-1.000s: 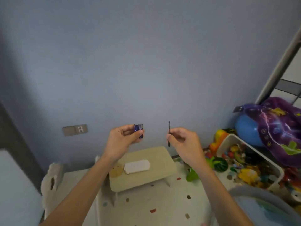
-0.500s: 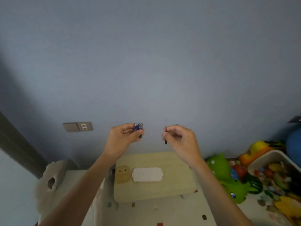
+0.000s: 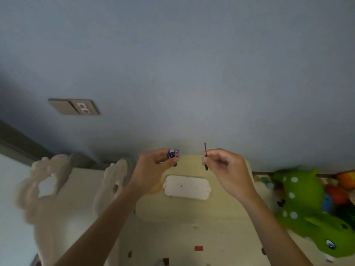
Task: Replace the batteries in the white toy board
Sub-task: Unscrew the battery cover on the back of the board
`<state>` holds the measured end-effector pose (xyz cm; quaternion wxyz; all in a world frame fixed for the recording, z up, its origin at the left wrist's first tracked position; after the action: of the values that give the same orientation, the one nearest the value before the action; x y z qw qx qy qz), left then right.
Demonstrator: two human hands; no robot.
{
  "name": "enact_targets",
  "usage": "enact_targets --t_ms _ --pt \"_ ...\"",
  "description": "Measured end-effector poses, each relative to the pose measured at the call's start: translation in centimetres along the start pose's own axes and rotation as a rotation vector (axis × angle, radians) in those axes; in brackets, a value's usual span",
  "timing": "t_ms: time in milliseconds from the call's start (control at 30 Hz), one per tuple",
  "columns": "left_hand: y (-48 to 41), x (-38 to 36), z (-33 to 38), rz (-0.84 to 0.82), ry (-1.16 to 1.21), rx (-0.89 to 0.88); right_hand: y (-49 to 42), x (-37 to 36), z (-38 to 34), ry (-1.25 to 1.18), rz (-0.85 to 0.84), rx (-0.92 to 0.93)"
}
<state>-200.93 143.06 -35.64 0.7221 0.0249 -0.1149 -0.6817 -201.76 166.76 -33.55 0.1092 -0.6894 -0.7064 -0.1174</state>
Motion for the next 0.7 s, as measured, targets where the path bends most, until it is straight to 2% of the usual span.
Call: enact_targets --t_ms 233,400,567,700 --pt "-6.1 -3.7 -21.7 0.05 -0.073 0.024 -3.5 -5.4 22.1 -0.006 -0.096 -0.033" --pt "-8.1 -5.5 -35.0 -0.085 -0.232 0.012 -4.9 -8.9 34.5 0.012 -0.154 0.012" --pt "-7.4 -9.3 -41.6 -0.271 -0.722 -0.377 -6.9 -11.1 40.5 0.022 -0.186 0.136" --pt "-6.8 -12.2 -44.1 -0.291 -1.023 -0.677 -7.8 -12.2 42.3 0.12 -0.22 0.272"
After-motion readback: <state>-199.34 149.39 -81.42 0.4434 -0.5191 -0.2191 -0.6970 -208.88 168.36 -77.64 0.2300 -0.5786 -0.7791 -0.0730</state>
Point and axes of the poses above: each hand's wrist, its own y-axis away from the middle knuckle, its own x-axis out of the back of the hand, z = x × y, the point moved 5 cm from there along -y, towards the middle knuckle, and after that the axes turned 1 degree about z, right-handed, at the moved point
